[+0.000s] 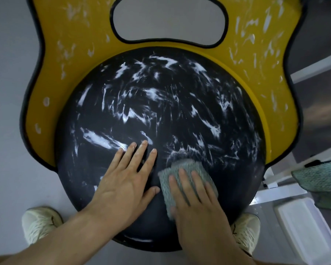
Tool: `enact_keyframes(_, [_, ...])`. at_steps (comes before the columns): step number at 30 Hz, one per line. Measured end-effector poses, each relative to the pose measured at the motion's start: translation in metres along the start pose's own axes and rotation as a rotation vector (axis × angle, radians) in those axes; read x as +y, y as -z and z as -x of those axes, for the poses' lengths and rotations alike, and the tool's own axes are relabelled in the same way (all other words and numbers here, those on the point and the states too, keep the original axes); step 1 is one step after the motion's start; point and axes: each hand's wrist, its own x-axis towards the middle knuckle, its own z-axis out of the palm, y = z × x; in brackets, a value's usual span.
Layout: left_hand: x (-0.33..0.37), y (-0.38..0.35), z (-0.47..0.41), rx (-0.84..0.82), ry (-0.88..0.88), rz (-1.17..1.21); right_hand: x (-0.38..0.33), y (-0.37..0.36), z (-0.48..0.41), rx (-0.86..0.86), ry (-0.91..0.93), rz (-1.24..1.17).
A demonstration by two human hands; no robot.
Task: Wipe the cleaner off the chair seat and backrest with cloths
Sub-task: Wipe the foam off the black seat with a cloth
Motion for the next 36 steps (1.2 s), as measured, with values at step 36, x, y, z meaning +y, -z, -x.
enact_keyframes(36, [0.004, 0.018, 0.009, -0.052, 0.054, 0.123, -0.022, 0.011, -0.036, -0.123, -0.187, -0.091])
